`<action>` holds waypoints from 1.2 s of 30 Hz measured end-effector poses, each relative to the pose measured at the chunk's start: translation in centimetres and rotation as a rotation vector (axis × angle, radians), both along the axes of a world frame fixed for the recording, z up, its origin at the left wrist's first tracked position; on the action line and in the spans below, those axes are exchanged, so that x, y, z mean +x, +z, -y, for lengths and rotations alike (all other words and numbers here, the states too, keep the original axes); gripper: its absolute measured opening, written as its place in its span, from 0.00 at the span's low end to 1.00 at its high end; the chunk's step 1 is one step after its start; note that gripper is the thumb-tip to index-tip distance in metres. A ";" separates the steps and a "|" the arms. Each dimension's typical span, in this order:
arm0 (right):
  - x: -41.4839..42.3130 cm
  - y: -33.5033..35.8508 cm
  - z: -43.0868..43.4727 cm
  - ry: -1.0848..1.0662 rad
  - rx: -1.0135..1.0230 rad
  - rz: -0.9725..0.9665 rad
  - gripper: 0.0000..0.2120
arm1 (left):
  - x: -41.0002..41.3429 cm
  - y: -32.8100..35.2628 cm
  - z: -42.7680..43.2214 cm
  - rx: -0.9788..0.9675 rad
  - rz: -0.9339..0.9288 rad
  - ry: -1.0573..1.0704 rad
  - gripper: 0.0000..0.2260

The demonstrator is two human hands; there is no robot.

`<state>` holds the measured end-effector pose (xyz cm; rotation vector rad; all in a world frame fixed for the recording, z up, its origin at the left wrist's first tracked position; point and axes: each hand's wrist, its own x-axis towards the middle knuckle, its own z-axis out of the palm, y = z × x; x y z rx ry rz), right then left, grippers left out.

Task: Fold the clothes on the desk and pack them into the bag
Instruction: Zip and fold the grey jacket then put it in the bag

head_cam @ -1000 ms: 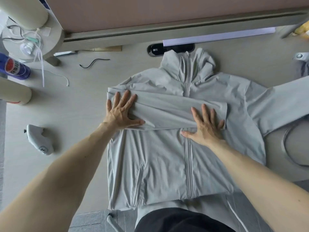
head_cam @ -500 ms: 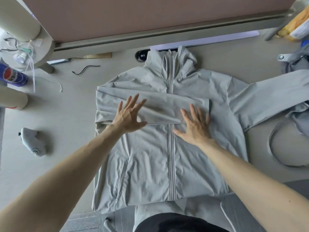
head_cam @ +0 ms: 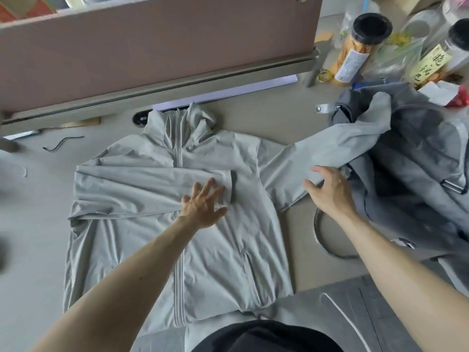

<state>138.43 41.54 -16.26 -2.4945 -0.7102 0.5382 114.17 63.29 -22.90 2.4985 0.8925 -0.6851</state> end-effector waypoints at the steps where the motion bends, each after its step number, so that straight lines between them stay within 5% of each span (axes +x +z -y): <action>1: 2.0 0.7 0.6 -0.093 0.024 -0.021 0.16 | 0.6 0.2 0.3 0.010 -0.009 0.040 0.31; 7: 12.8 3.7 3.2 -0.756 0.380 -0.367 0.10 | 6.0 1.8 2.7 -0.006 0.114 0.125 0.27; 10: 16.9 3.7 4.3 -0.873 0.412 -0.572 0.11 | 9.0 2.8 5.0 -0.113 0.215 0.057 0.27; 13: 19.3 2.5 5.1 -0.833 0.419 -0.815 0.20 | 11.8 4.4 7.3 -0.190 0.205 -0.024 0.31; 17: 20.4 0.9 4.6 -0.750 0.498 -0.955 0.20 | 14.4 5.8 8.7 -0.219 0.234 -0.059 0.40; 23: 20.4 -0.3 2.7 -0.688 0.573 -0.969 0.18 | 19.6 8.8 8.5 -0.211 0.236 -0.135 0.25; 32: 17.1 5.2 2.0 -0.435 0.897 -0.860 0.07 | 31.2 13.2 9.9 -0.136 0.518 -0.169 0.29; 36: 15.3 7.3 2.6 -0.349 1.086 -0.955 0.11 | 33.9 13.6 11.1 -0.137 0.598 -0.168 0.15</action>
